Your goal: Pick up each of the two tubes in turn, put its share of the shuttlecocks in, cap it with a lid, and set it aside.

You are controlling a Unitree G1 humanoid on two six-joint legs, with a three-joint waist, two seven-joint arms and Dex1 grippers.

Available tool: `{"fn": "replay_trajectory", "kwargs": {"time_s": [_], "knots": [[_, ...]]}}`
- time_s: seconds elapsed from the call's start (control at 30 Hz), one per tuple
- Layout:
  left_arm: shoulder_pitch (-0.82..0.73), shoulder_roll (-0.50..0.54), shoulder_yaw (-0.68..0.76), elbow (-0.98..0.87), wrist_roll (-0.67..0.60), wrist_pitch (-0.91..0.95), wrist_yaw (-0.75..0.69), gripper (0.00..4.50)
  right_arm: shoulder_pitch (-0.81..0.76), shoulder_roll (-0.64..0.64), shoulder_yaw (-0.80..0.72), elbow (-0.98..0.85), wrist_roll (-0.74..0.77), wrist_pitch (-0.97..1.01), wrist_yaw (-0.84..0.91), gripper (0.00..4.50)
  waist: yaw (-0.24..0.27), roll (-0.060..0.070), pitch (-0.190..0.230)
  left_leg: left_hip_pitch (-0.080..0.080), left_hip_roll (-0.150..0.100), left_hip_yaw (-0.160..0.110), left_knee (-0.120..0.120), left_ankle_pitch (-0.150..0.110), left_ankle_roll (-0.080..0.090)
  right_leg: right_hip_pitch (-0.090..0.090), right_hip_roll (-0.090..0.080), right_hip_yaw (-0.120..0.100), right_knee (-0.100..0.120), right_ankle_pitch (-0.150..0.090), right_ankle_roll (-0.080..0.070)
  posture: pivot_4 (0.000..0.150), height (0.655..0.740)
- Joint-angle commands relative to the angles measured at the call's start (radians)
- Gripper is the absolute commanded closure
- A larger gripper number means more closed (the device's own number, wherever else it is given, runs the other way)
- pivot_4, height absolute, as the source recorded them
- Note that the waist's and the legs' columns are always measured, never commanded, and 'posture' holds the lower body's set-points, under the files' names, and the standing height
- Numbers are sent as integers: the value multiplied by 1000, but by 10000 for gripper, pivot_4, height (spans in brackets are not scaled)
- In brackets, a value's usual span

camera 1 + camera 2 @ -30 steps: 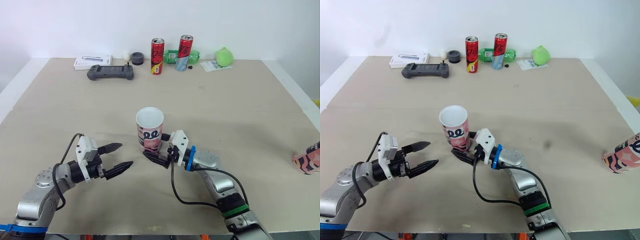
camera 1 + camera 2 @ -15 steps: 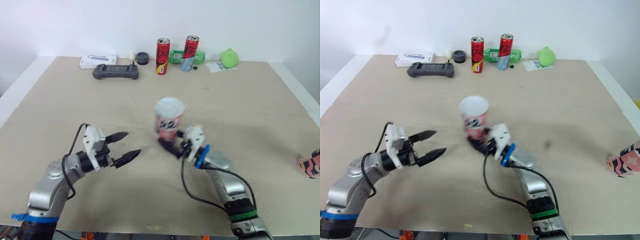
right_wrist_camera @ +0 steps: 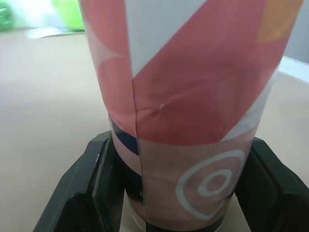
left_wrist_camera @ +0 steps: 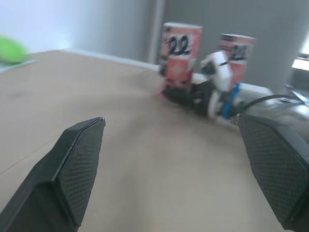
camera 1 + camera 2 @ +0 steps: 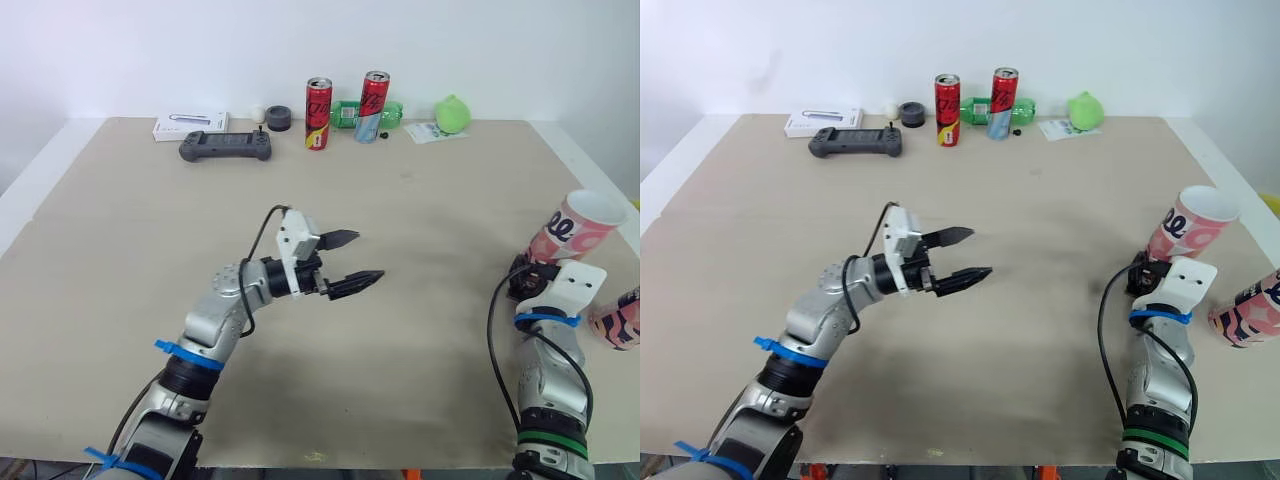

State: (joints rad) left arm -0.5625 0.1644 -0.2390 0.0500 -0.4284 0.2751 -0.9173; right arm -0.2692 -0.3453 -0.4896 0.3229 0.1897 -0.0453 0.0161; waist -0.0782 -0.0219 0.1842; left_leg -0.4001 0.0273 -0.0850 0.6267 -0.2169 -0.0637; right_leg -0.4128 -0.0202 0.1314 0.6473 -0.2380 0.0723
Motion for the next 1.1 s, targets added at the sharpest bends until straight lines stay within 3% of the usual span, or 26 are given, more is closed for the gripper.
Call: {"fn": "replay_trajectory", "kwargs": {"time_s": [0.03, 0.13, 0.17, 0.23, 0.27, 0.53, 0.7, 0.83, 1.1], "knots": [[-11, -1, -4, -3, 16, -34, -27, 0, -6, -18, -21, 36, 9, -16, -14, 15286, -1, 0, 0, 2, 0, 0, 0, 0, 0, 2, 0, 0, 0, -1, 1, 1500, 7400], [3, 6, 5, -13, 18, -32, -28, 0, 3, -13, -24, 44, 24, -14, -14, 15286, 0, 0, 0, 6, 0, 0, 1, 0, 0, 7, 0, 0, 0, -4, 8, 1500, 7400], [10, 11, 8, -20, 18, -30, -27, 0, 11, -9, -24, 34, 29, -14, -14, 7339, 0, 0, 0, 6, 0, 0, 1, 0, 0, 7, 0, 0, 0, -4, 8, 1500, 7400], [29, 25, 20, -36, 17, -25, -23, 0, 40, 4, -18, -14, 42, -8, -6, 1277, 0, 0, 0, 7, 0, 0, 1, 0, 1, 8, 0, 1, 0, -3, 9, 1500, 7400], [41, 34, 29, -45, 15, -22, -18, 0, 63, 11, -11, -53, 47, -2, -1, 534, 0, 0, 0, 7, 0, 0, 1, 0, 1, 8, 0, 1, 0, -3, 9, 1500, 7400], [215, 119, 172, -126, 40, -70, 109, 0, 354, 48, 77, -514, 158, 134, 135, 534, 1, 2, -1, 8, 1, 0, -4, 0, 1, 7, 0, 0, 0, -7, 10, 1500, 7400], [349, 174, 265, -187, 105, -90, 241, 0, 457, -118, 298, -745, 188, 248, 431, 534, -1, 2, -1, 8, 1, 1, -2, 0, 1, 7, 0, 1, 0, -6, 10, 1500, 7400], [424, 211, 308, -234, 108, -93, 268, 0, 389, -176, 365, -748, 189, 302, 487, 534, 2, -1, -1, 10, 2, 1, -1, 2, 2, 7, 0, 1, 0, -6, 9, 1500, 7400], [493, 253, 336, -279, 60, -86, 240, 0, 292, -143, 392, -689, 183, 331, 504, 534, 10, -3, -1, 6, 1, 1, 1, 2, 1, 6, -1, 1, -1, -5, 7, 1500, 7400]]}}
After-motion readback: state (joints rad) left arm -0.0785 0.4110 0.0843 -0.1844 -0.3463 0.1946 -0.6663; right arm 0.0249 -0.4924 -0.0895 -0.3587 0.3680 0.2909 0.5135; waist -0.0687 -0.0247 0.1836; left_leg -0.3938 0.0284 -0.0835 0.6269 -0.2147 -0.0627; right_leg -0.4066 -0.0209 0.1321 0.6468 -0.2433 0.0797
